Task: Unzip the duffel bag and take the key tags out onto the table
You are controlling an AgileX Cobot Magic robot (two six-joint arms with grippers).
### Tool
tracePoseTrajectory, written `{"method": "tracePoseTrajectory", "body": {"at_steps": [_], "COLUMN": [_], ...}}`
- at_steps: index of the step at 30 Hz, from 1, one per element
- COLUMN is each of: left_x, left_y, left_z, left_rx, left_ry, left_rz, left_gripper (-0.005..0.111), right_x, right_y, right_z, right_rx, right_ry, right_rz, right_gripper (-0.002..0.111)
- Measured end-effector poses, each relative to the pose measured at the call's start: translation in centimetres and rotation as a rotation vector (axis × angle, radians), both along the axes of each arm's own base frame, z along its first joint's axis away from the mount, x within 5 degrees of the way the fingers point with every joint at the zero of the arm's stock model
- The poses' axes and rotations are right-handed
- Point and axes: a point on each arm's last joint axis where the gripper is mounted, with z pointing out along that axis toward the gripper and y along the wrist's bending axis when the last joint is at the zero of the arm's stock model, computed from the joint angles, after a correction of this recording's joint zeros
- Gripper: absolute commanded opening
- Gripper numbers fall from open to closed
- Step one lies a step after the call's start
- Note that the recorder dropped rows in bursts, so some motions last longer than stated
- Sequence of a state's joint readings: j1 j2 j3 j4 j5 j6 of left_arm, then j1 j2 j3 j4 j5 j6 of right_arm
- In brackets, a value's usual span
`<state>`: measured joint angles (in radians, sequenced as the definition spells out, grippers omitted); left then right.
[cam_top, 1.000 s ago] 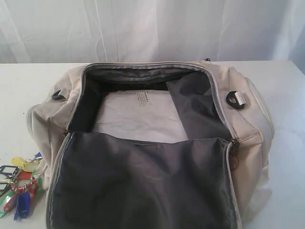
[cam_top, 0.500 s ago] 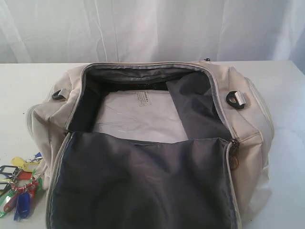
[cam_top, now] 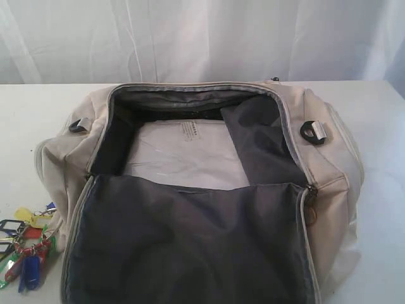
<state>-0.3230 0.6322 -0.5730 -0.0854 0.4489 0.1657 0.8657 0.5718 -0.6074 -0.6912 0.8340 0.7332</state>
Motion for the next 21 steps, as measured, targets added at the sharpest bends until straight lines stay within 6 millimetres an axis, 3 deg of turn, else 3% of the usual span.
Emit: {"method": "tracePoseTrajectory", "body": {"at_steps": [10,19,21], "left_x": [-3.2,-4.7,-4.9], "left_y": [2.3,3.6,3.6], "left_z": [-9.0,-13.1,-13.2], "left_rx": [0.022,-0.004,-0.015], "left_ry": [0.089,-0.026,-0.080], "left_rz": [0.151,0.298,0.300], "left_gripper": [0.000,0.000,0.000], "right_x": [0.0,0.0,0.0], "right_y": [0.0,0.0,0.0], "right_z": [0.0,0.0,0.0], "right_rx": [0.000,0.000,0.000], "right_ry": [0.000,0.000,0.000], "right_rz": [0.000,0.000,0.000], "right_gripper": [0.000,0.000,0.000]}}
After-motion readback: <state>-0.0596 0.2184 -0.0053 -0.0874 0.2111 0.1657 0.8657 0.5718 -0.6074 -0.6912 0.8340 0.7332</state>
